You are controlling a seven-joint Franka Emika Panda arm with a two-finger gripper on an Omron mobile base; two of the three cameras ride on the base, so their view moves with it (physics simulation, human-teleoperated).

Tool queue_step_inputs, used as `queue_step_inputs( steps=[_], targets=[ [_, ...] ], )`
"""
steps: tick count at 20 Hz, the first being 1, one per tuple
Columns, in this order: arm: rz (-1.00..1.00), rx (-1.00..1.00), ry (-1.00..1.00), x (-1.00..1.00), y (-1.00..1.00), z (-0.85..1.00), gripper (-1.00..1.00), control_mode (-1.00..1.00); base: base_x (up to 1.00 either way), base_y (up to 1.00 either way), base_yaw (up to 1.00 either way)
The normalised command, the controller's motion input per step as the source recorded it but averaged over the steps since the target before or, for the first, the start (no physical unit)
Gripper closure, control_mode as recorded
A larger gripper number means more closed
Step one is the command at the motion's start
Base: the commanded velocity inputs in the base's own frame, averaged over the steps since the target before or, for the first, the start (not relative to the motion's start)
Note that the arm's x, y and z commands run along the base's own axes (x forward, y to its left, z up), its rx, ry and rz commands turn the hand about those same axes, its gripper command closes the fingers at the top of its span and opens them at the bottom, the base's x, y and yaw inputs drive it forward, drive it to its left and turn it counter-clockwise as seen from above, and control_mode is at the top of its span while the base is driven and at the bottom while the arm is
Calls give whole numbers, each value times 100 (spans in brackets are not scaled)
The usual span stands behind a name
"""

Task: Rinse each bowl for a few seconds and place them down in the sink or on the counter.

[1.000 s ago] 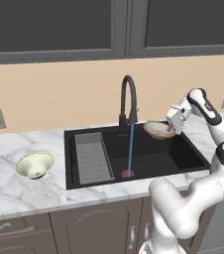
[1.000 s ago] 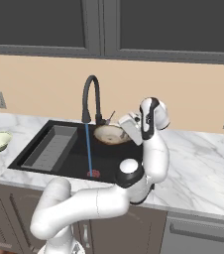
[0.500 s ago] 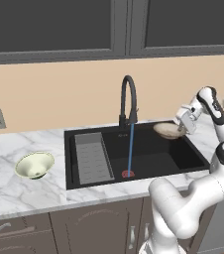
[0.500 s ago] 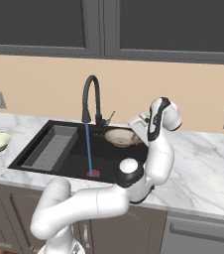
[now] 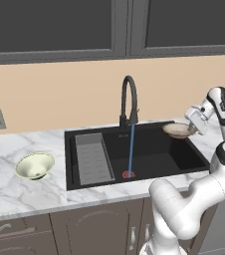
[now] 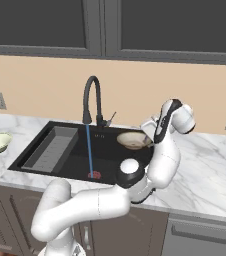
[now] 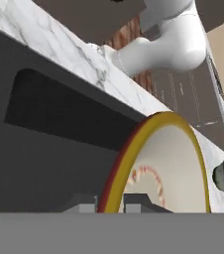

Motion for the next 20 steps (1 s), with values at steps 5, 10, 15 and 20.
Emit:
queue_step_inputs(
  steps=[5, 10, 15, 20],
  targets=[
    [-26, -1, 0, -2, -40, -10, 100, -100, 0, 0, 0],
    [-25, -2, 0, 0, -46, -6, 100, -100, 0, 0, 0],
    [-24, -7, 0, 0, -39, 0, 100, -100, 0, 0, 0],
    [-25, -22, 1, 9, -7, 0, 100, -100, 0, 0, 0]
  ],
)
